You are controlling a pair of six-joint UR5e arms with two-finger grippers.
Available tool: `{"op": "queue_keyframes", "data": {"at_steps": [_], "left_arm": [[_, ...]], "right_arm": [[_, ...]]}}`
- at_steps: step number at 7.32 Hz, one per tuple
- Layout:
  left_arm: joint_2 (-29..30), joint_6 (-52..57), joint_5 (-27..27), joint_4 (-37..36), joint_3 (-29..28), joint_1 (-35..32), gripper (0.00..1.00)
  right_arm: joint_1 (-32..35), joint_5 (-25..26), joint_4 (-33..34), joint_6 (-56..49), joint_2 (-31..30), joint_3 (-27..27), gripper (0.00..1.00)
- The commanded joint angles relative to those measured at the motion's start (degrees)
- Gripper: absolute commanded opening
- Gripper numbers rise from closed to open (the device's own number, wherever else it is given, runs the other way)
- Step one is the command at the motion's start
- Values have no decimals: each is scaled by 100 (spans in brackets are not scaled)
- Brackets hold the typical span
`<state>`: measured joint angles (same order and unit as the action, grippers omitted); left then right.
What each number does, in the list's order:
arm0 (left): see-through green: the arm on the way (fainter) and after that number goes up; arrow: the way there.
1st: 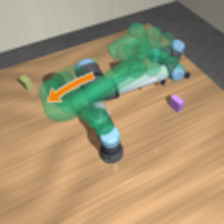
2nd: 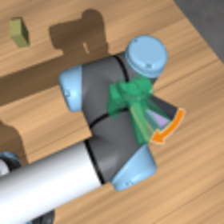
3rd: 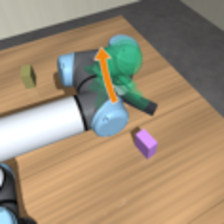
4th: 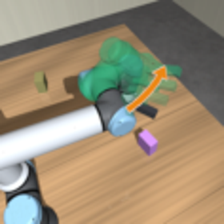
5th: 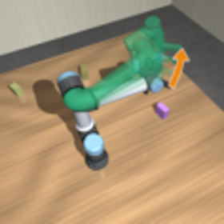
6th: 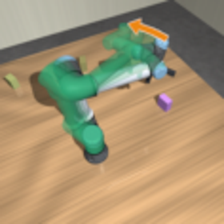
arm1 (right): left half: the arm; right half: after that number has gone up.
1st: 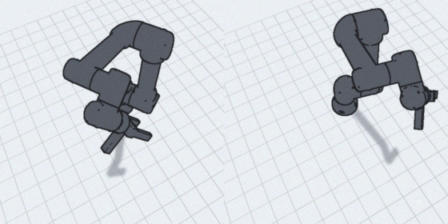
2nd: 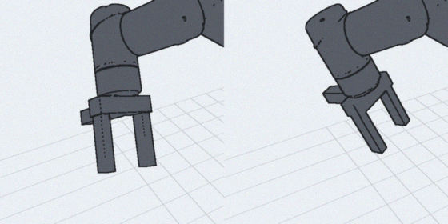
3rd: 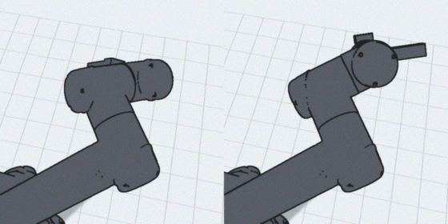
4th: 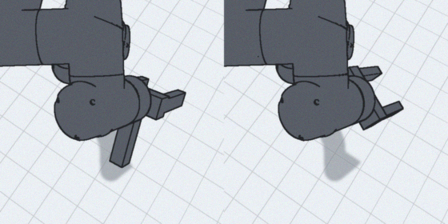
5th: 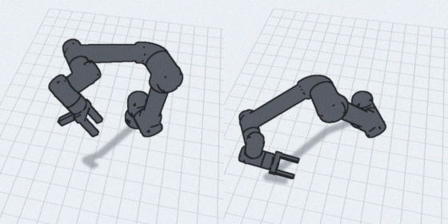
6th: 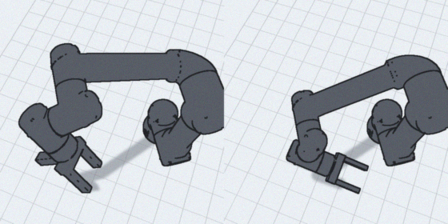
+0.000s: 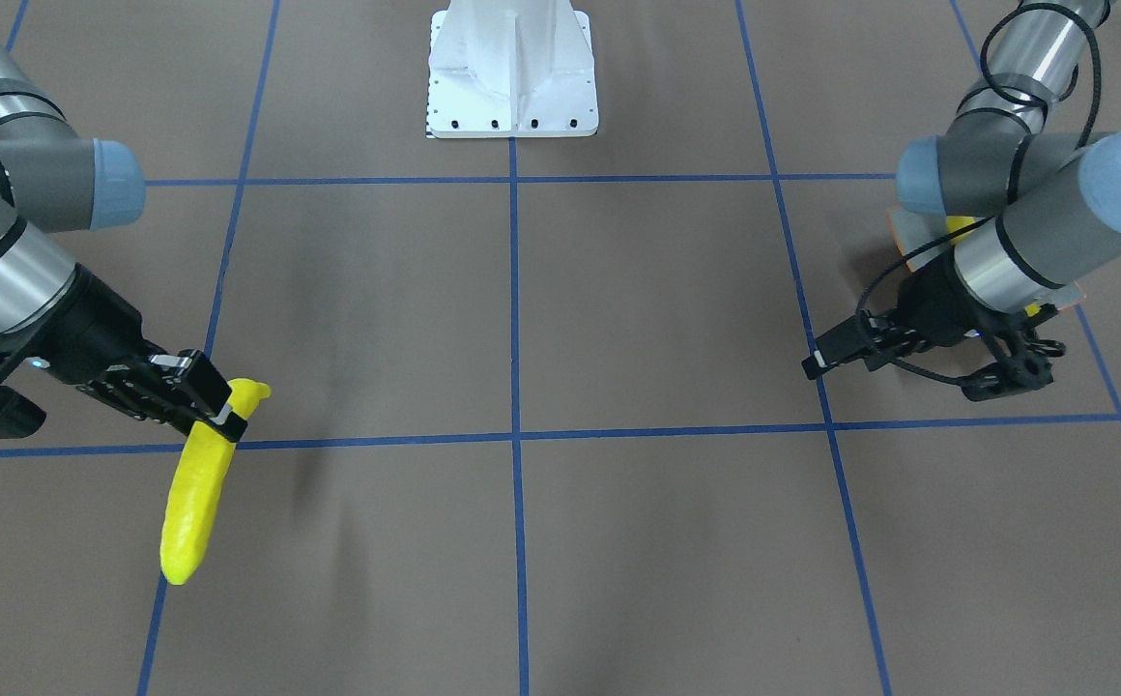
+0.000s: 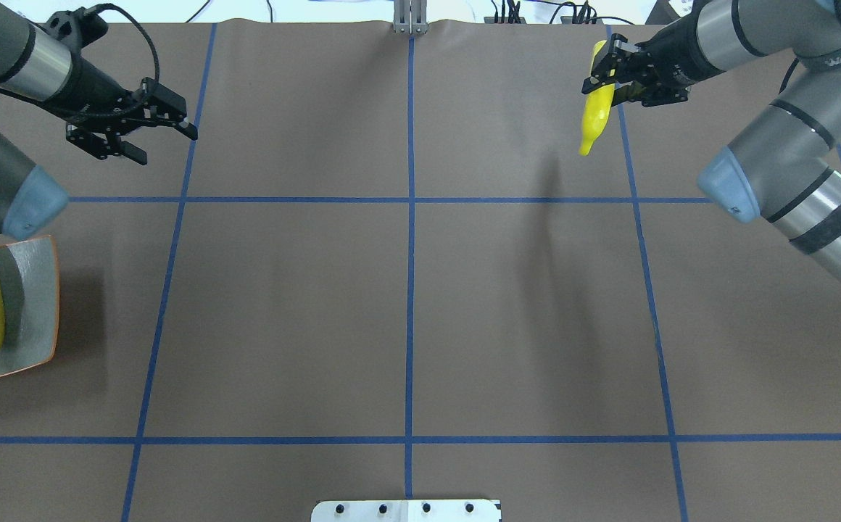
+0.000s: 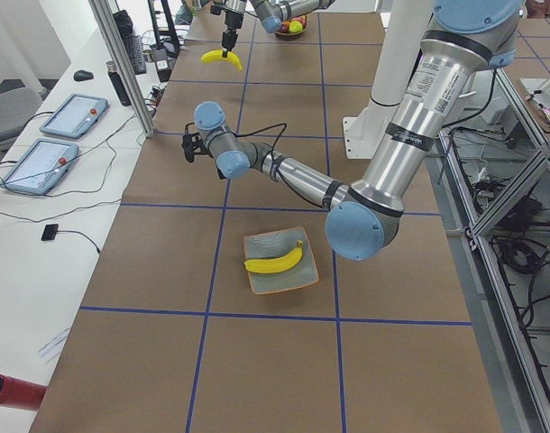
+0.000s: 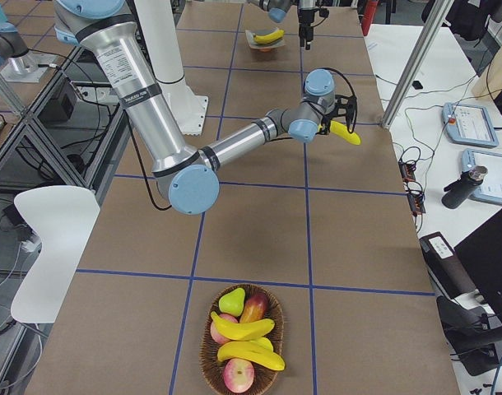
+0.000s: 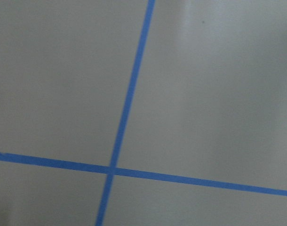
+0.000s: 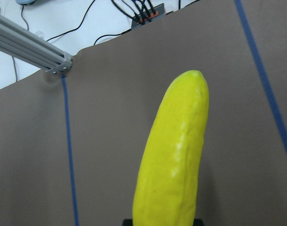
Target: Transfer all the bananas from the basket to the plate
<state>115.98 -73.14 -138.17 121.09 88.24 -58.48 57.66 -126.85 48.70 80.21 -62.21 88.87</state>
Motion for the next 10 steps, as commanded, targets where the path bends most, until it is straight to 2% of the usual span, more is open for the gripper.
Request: {"op": "queue_keyframes", "data": {"at_steps": [1, 3, 5, 6, 10], "left_arm": [[468, -899, 18, 465, -8, 319, 99], [652, -1839, 36, 1248, -113, 425, 99], [994, -2649, 45, 1609, -280, 530, 99], [1188, -3148, 45, 1741, -307, 618, 99], [1584, -3882, 63, 2006, -316, 882, 99]], "right_arm": [[-377, 37, -1330, 1125, -2, -36, 0], [-631, 220, -2377, 1662, 7, -81, 0], [-1245, 1052, -3423, 2103, -2, -124, 0], [-1579, 1466, -3715, 2113, 24, -125, 0], [-2003, 1514, -3771, 1886, 288, -116, 0]]}}
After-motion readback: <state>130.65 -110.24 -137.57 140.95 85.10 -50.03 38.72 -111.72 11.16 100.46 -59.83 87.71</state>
